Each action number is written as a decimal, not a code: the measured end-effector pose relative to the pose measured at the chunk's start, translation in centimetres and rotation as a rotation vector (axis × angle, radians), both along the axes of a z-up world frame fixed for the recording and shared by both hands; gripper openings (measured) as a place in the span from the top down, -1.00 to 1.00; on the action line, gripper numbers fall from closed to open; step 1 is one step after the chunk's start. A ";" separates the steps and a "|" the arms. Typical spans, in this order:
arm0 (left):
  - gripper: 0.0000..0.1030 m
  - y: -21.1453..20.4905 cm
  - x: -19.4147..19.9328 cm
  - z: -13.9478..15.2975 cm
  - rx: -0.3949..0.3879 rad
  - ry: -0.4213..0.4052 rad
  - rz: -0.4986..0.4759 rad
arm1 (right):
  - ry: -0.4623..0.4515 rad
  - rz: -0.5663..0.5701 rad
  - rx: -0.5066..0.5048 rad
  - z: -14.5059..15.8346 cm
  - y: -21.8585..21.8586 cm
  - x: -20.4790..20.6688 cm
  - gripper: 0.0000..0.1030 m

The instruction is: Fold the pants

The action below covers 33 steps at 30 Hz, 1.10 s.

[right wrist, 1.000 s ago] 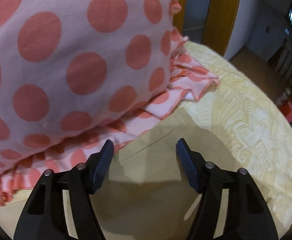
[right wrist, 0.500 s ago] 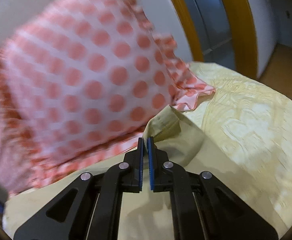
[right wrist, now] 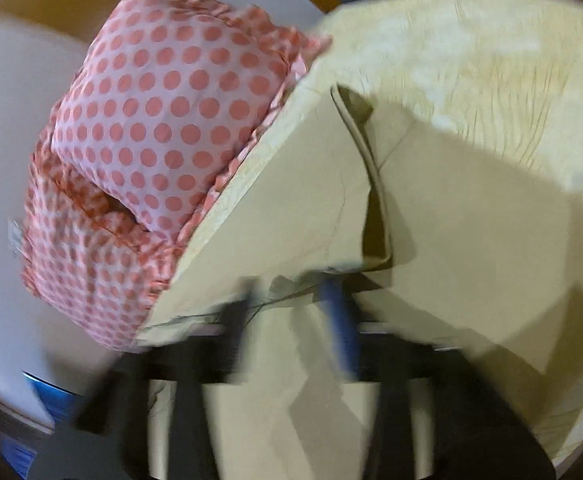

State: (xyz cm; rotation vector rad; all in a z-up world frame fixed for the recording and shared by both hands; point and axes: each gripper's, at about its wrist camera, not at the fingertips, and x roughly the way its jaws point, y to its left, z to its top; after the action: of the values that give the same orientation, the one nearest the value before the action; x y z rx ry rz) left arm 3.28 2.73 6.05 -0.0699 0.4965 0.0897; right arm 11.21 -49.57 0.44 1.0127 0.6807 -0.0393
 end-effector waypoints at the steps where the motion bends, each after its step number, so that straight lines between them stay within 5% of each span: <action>1: -0.96 0.3 0.0 0.1 0.000 -0.002 0.012 | -0.008 -0.010 0.000 0.1 0.1 0.1 -0.20; 4: -0.96 1.4 0.4 0.5 -0.028 0.011 0.034 | -0.016 -0.045 0.003 -0.3 0.2 0.9 -0.07; 6: -0.96 2.3 0.9 0.6 -0.082 0.023 0.015 | -0.013 -0.057 0.010 -0.9 0.0 1.8 0.38; 7: -0.96 3.0 1.2 0.8 -0.127 0.026 -0.005 | -0.010 -0.054 0.022 -1.4 -0.2 2.2 0.81; 8: -0.96 3.7 1.4 0.9 -0.177 0.021 -0.028 | -0.014 -0.055 0.049 -2.0 -0.6 2.3 0.95; 14: -0.96 8.6 4.3 2.7 -0.444 0.030 -0.029 | -0.271 -0.113 -0.005 1.4 -2.6 -5.2 0.97; 22: -0.88 10.9 16.6 3.0 -0.367 0.169 0.082 | -0.316 -0.148 -0.017 2.3 -3.7 -9.2 0.97; 26: -0.67 12.5 22.6 1.5 -0.426 0.242 0.142 | -0.304 -0.149 -0.033 2.1 -3.5 -9.4 0.97; 28: -0.55 13.3 24.8 0.8 -0.451 0.267 0.186 | -0.301 -0.147 -0.034 2.0 -3.4 -9.4 0.97; 29: -0.21 13.7 25.4 0.4 -0.474 0.279 0.190 | -0.298 -0.145 -0.035 2.0 -3.5 -9.4 0.97; 30: 0.52 14.0 25.9 0.0 -0.503 0.290 0.183 | -0.296 -0.142 -0.035 2.0 -3.5 -9.4 0.97; 31: 0.85 14.4 26.1 -0.5 -0.549 0.297 0.151 | -0.296 -0.136 -0.035 2.0 -3.6 -9.3 0.97; 33: 0.91 14.6 24.8 -0.2 -0.553 0.280 0.163 | -0.298 -0.128 -0.039 2.2 -3.7 -9.1 0.97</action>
State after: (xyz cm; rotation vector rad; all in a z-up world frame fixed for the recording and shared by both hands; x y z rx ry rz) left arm 28.05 17.35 5.85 -0.6464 0.7854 0.1204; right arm 2.15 -53.23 2.64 0.9985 0.3414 -0.0126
